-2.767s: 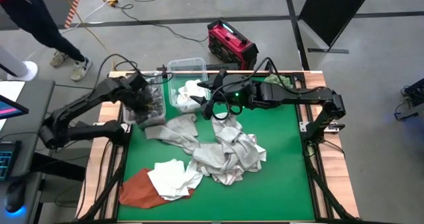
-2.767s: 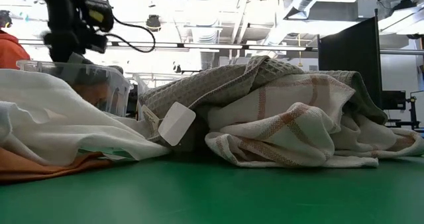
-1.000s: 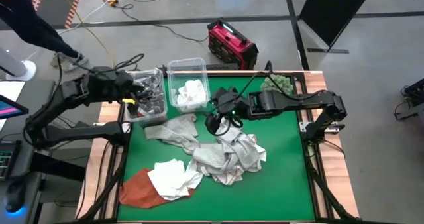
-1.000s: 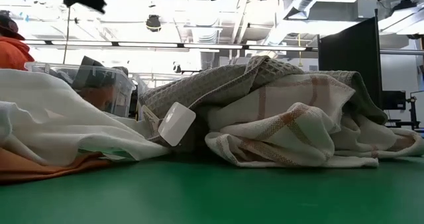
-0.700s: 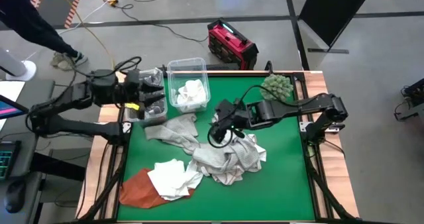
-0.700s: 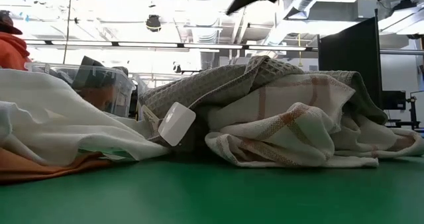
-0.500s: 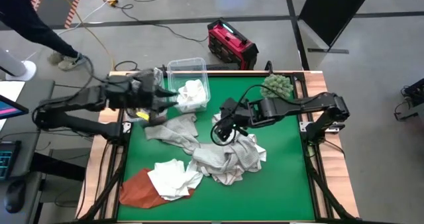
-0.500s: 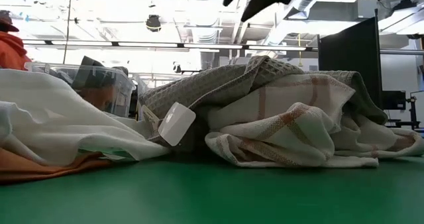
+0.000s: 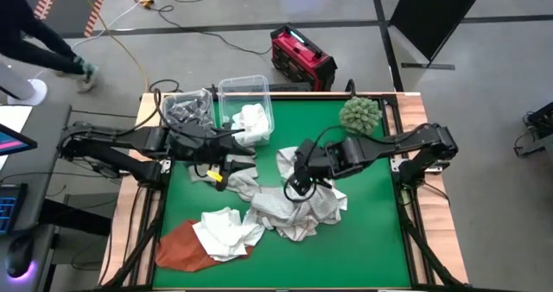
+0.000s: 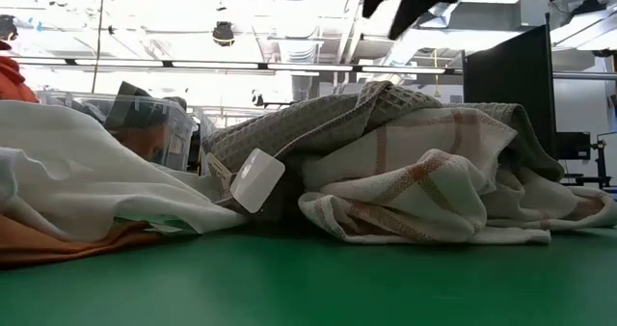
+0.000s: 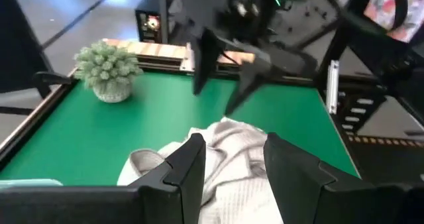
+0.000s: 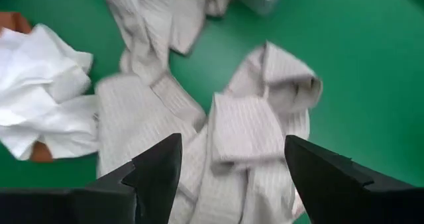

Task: Sort towels by color in basket
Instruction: Put the light gray towel into the right transparent bin

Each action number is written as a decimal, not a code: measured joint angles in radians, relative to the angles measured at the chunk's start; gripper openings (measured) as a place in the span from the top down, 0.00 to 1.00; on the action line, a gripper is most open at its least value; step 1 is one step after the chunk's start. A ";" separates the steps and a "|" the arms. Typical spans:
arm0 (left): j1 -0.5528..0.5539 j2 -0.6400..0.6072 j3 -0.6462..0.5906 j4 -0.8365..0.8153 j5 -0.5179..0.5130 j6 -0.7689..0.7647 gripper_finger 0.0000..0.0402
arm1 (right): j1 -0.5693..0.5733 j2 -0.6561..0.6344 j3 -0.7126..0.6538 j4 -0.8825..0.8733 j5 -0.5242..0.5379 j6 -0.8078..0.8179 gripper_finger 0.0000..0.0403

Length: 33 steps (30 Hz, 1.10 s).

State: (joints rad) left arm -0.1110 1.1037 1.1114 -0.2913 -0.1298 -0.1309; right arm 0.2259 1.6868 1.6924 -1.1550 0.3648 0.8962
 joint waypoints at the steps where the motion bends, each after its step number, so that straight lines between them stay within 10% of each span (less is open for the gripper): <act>1: -0.007 0.001 0.000 0.004 -0.008 -0.011 0.64 | 0.018 -0.008 -0.021 0.004 0.001 0.032 0.28; 20: 0.047 -0.017 0.004 -0.245 -0.009 -0.233 0.64 | 0.212 -0.047 -0.403 0.136 -0.027 0.272 0.28; 33: 0.278 -0.018 0.005 -0.206 -0.020 -0.341 0.64 | -0.037 -0.077 -0.623 0.556 -0.104 -0.372 0.35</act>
State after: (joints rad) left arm 0.1674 1.0855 1.1168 -0.4976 -0.1496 -0.4722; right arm 0.1886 1.6095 1.0693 -0.5985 0.2608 0.5240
